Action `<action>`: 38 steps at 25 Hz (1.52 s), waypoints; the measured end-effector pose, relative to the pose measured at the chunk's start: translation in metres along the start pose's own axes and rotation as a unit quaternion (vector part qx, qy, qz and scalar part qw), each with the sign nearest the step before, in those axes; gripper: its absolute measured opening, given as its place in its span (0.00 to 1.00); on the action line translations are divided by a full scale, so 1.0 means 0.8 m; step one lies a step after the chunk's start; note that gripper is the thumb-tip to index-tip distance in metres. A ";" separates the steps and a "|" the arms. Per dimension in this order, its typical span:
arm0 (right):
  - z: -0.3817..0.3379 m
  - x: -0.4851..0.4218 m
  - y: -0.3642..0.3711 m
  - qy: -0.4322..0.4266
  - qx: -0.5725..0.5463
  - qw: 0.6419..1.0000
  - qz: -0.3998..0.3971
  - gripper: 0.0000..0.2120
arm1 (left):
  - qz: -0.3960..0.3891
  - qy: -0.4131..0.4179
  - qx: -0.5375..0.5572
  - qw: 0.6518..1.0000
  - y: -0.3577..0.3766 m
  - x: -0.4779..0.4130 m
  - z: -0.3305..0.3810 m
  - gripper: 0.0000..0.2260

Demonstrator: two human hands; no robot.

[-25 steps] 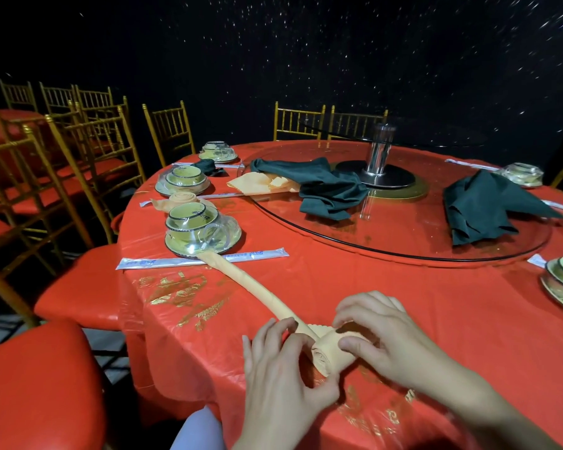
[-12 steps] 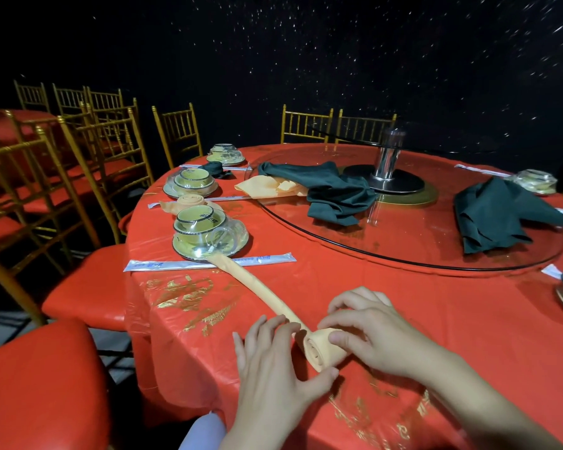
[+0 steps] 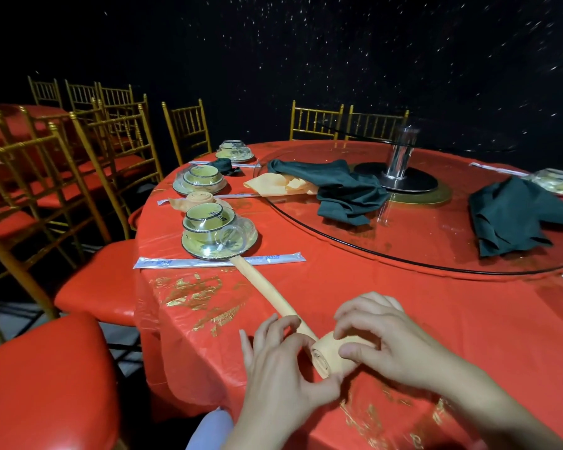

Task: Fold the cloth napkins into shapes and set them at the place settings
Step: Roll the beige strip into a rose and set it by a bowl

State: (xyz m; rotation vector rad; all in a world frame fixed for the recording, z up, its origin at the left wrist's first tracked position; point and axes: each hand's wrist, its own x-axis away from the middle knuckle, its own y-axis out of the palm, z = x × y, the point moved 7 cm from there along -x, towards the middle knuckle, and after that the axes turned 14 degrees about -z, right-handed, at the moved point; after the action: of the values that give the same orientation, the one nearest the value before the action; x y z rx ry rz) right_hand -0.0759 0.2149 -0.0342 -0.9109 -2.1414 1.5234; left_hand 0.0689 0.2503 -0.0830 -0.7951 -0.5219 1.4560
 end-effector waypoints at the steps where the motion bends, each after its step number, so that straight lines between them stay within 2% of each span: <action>1: -0.002 0.008 0.001 -0.004 0.000 1.000 -0.003 0.13 | -0.017 -0.007 -0.004 1.000 0.002 0.005 0.001 0.24; 5: -0.011 0.023 0.006 -0.018 0.009 1.000 -0.024 0.18 | -0.042 -0.028 -0.002 0.999 0.004 0.020 0.002 0.26; 9: -0.012 0.007 0.010 -0.010 0.039 0.997 -0.059 0.20 | 0.012 -0.003 -0.075 0.997 -0.003 0.029 0.006 0.38; 13: -0.006 -0.011 0.012 0.020 0.063 0.990 -0.123 0.26 | 0.032 0.046 -0.040 0.998 0.002 0.032 -0.001 0.31; 16: -0.008 -0.023 0.011 0.035 0.065 0.987 -0.143 0.20 | 0.065 0.063 -0.052 0.995 0.000 0.028 -0.003 0.27; 18: -0.010 -0.025 0.009 0.041 0.066 0.991 -0.108 0.19 | 0.070 0.054 -0.043 0.995 -0.004 0.020 -0.005 0.25; 21: -0.012 -0.010 0.003 0.031 0.046 0.998 -0.003 0.14 | -0.002 -0.005 -0.018 1.000 -0.010 0.005 -0.013 0.29; 23: -0.016 -0.002 0.008 0.028 0.037 0.999 0.020 0.11 | -0.039 -0.036 -0.026 0.998 -0.014 -0.005 -0.019 0.30; 25: -0.015 -0.006 0.013 0.039 0.043 0.998 0.025 0.12 | -0.061 -0.062 -0.031 0.996 -0.016 -0.013 -0.023 0.31; 29: -0.006 -0.029 0.012 0.067 0.049 0.996 0.023 0.15 | -0.023 -0.039 -0.032 0.998 -0.026 -0.019 -0.030 0.50; 30: -0.003 -0.034 0.012 0.071 0.048 0.996 0.018 0.16 | -0.018 -0.025 -0.022 0.999 -0.026 -0.020 -0.031 0.51; 34: 0.005 -0.060 0.014 0.082 0.035 0.996 -0.001 0.23 | 0.002 0.081 -0.019 0.997 -0.020 -0.025 -0.031 0.33; 36: 0.008 -0.072 0.015 0.086 0.029 0.996 -0.007 0.26 | 0.029 0.083 -0.033 0.996 -0.021 -0.033 -0.034 0.29; 38: 0.009 -0.072 0.007 0.090 0.010 0.996 0.025 0.23 | 0.037 0.071 -0.020 0.997 -0.026 -0.043 -0.037 0.27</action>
State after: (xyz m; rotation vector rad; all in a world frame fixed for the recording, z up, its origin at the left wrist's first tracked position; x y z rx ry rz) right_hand -0.0370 0.1717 -0.0381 -1.0595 -1.9867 1.4233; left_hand 0.1020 0.2127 -0.0815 -0.9520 -0.4178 1.4482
